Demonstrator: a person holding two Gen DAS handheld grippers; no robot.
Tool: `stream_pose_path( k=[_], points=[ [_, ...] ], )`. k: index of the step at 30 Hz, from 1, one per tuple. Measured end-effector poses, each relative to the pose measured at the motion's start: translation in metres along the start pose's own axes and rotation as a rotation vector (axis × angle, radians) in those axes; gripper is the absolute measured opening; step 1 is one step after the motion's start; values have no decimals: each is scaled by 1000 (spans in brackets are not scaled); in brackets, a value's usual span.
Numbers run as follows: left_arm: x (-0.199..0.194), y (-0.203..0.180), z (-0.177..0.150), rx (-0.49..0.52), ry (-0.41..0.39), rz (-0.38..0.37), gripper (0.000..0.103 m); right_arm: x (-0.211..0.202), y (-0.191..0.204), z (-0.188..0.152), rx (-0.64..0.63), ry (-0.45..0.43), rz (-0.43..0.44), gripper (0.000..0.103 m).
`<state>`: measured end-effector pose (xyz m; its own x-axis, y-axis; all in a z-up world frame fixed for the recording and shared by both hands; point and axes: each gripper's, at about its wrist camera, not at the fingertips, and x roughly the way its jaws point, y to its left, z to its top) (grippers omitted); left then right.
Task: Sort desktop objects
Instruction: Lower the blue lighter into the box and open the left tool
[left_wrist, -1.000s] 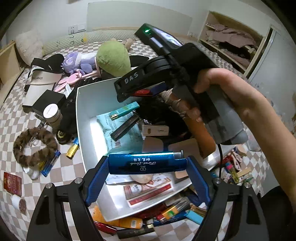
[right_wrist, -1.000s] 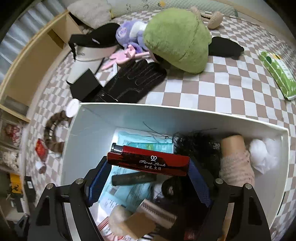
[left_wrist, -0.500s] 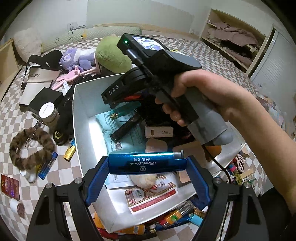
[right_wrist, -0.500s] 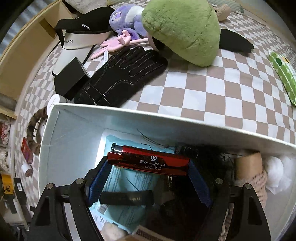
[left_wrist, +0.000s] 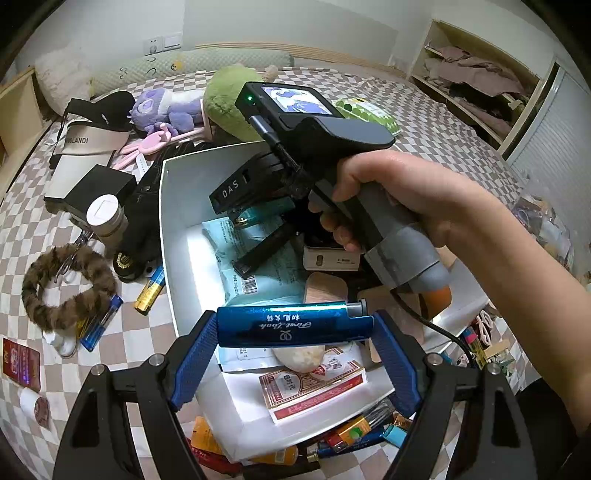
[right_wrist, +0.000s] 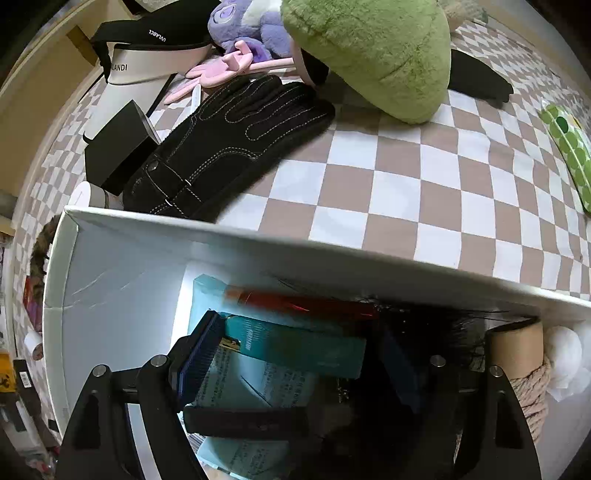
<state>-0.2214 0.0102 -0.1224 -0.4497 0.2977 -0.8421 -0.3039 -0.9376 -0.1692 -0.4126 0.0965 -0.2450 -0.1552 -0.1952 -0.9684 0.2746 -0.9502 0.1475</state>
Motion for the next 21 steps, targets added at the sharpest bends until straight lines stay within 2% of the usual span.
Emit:
stream_pose_path(
  k=[6, 13, 21],
  points=[
    [0, 1, 4, -19, 0, 5, 83, -20, -6, -4, 23, -29, 46, 83],
    [6, -3, 16, -55, 14, 36, 83, -63, -20, -20, -7, -81, 119, 83],
    [27, -11, 40, -122, 45, 89, 83, -111, -66, -45, 40, -153, 179, 83]
  ],
)
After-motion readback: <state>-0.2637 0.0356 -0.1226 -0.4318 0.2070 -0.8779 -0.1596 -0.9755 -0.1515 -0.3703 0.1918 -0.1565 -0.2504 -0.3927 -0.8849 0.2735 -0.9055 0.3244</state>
